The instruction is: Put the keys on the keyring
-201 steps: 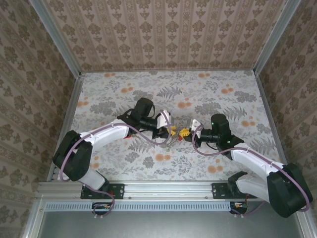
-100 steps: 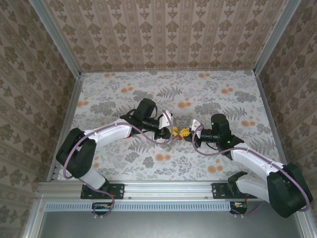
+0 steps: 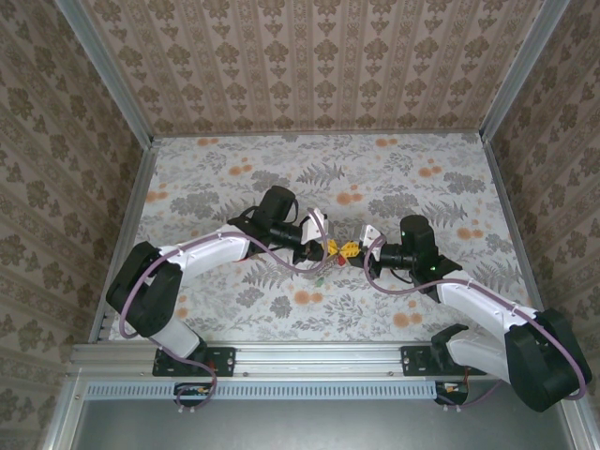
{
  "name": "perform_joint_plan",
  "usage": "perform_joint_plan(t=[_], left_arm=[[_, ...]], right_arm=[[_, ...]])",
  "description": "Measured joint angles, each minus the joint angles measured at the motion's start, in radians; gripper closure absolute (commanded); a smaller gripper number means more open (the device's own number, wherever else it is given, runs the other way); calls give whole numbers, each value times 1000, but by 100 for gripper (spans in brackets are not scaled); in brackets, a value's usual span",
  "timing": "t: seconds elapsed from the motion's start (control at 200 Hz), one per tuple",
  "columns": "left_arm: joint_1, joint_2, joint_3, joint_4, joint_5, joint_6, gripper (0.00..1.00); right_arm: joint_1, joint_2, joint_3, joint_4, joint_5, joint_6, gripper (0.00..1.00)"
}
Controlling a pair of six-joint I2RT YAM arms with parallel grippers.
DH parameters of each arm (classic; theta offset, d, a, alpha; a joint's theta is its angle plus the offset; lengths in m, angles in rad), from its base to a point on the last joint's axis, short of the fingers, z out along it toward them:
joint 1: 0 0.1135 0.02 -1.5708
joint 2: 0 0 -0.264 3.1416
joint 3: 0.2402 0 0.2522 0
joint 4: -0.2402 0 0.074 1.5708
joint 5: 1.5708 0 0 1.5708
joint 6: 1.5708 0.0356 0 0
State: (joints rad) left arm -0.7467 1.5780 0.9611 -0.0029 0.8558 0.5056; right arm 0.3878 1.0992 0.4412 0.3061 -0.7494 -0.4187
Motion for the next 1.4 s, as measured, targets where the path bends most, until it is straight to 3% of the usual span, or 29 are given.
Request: perform_joint_plan(t=[0.12, 0.32, 0.42, 0.555, 0.775, 0.98, 1.155, 1.4], left_arm=[[-1, 7, 10, 5, 4, -2, 83], [-8, 17, 12, 6, 12, -12, 100], [-8, 18, 13, 6, 12, -11, 100], [-8, 18, 13, 10, 1, -12, 100], [-3, 17, 6, 54, -103, -41, 100], [108, 16, 6, 85, -175, -100, 100], [253, 16, 37, 86, -219, -140, 100], [402, 16, 88, 85, -233, -154, 100]], right_arm=[[0, 0, 0, 4, 0, 2, 100], [-4, 0, -5, 5, 0, 5, 100], [-5, 0, -5, 5, 0, 7, 100], [-5, -1, -6, 5, 10, 16, 84], [-5, -88, -7, 5, 88, 51, 67], [4, -148, 8, -46, 113, 60, 68], [151, -80, 76, -110, 118, 41, 70], [386, 295, 241, -81, 167, 5, 72]])
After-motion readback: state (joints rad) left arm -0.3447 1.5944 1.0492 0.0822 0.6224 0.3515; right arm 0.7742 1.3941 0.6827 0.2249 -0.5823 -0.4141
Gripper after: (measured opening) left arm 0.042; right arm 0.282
